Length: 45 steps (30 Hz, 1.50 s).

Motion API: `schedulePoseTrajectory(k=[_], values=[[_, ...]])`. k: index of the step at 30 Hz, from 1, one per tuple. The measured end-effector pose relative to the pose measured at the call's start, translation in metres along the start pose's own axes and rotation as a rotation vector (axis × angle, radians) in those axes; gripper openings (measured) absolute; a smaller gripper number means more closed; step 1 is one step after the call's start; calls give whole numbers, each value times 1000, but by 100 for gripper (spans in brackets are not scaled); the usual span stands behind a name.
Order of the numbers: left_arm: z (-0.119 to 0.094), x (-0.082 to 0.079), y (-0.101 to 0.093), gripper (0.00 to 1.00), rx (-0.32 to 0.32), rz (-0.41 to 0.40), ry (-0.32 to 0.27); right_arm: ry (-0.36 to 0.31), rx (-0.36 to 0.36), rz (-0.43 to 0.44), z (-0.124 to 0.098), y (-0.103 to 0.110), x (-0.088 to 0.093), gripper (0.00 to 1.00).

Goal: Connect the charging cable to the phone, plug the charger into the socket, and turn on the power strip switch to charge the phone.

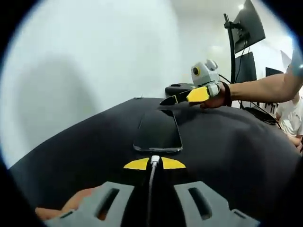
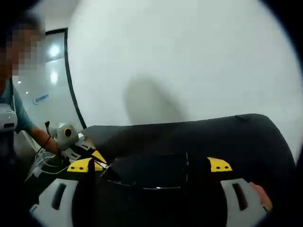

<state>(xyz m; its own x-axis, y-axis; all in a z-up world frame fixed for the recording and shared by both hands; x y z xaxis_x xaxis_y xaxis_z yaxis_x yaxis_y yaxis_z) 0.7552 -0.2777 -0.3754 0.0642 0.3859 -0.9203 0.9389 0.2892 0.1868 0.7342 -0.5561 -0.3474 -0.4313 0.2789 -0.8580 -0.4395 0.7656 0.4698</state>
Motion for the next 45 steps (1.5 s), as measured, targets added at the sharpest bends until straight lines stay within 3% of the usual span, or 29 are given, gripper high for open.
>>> schedulePoseTrajectory(k=[6, 11, 19, 45], values=[[1, 1, 4, 4, -8, -28, -1, 36, -7, -26, 5, -10, 3, 93], [1, 1, 3, 4, 0, -19, -3, 55, -4, -6, 6, -5, 11, 93], [-1, -1, 1, 4, 10, -2, -27, 51, -8, -1, 9, 0, 16, 93], [1, -1, -1, 4, 4, 24, -27, 58, -25, -22, 14, 9, 21, 93]])
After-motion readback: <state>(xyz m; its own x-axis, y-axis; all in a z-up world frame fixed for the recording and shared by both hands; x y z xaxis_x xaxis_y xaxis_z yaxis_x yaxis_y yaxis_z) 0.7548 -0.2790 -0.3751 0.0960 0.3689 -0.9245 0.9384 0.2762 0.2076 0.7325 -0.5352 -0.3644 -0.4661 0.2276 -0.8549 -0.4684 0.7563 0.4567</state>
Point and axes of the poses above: the point that each gripper's makers call its tool centre point, and the gripper's own axes: z roughly forward along the fingers, y roughly to its left, x roughly out of its underside, the point moved 10 cm from there along -z, roughly backward along the fingers, and after that the axes turned 12 degrees about z, right-handed, at the moved point
